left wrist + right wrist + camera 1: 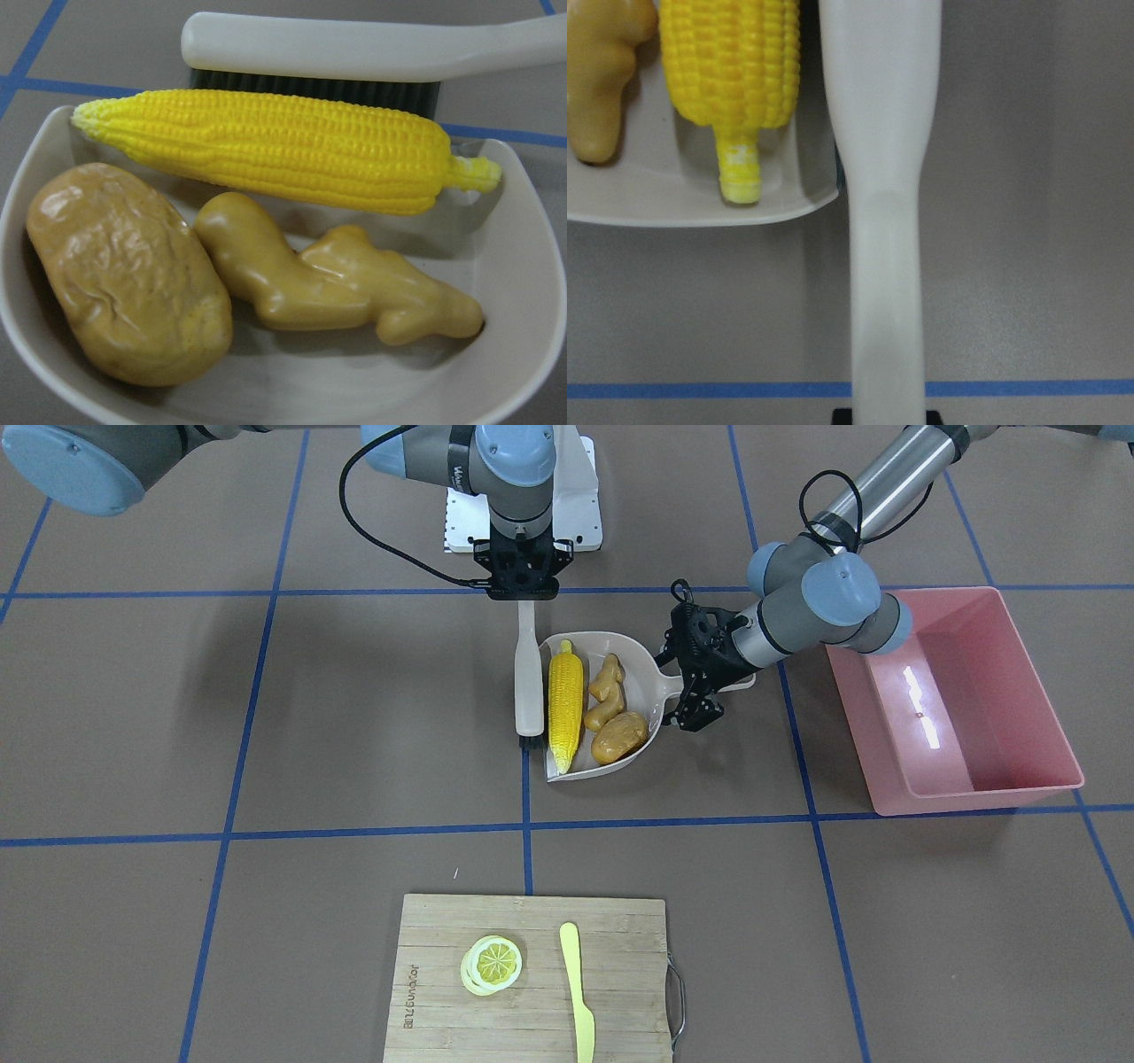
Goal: Sweep and dump trash into bin
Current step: 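Lift the brush away from the dustpan and move the right arm aside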
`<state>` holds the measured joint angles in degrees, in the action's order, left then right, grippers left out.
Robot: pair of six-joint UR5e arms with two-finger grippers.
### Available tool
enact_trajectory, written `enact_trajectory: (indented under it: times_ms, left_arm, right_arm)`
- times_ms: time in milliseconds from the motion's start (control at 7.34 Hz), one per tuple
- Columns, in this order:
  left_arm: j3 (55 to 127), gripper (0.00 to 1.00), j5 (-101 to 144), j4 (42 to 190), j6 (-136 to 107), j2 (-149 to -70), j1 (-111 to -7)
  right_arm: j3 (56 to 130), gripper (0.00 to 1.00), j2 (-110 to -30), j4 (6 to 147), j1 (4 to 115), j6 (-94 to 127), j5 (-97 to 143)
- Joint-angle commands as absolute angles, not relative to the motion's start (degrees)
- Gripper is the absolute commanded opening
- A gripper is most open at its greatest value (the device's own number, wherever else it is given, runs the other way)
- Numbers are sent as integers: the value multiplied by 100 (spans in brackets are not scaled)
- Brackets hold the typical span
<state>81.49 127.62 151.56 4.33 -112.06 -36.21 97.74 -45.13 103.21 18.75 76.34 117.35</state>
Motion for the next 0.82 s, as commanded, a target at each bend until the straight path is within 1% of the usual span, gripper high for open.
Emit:
enact_trajectory:
  times_ms: [0,136,272,408,545,681]
  left_arm:
    - [8147,98,12762,15152,439,-11206,-3621]
    - [8156,98,12762,15152,439,-11206,-3621]
    - [8165,95,12770,15152,431,-11206,-3621]
    - [8174,86,12771,15144,422,-11206,-3621]
    - [8191,78,12771,15144,422,-11206,-3621]
    - [8183,70,12779,15144,422,-11206,-3621]
  right_arm:
    - [9948,0,-4439,10973,1916,7262,11760]
    - [10262,0,-4447,11543,2029,6964,11760]
    - [10683,0,-4517,12123,2213,6674,11751]
    - [11131,0,-4866,12338,2450,6480,11751]
    - [11623,0,-5556,12331,2783,6147,11716]
    - [11889,0,-5998,12322,3169,5735,11698]
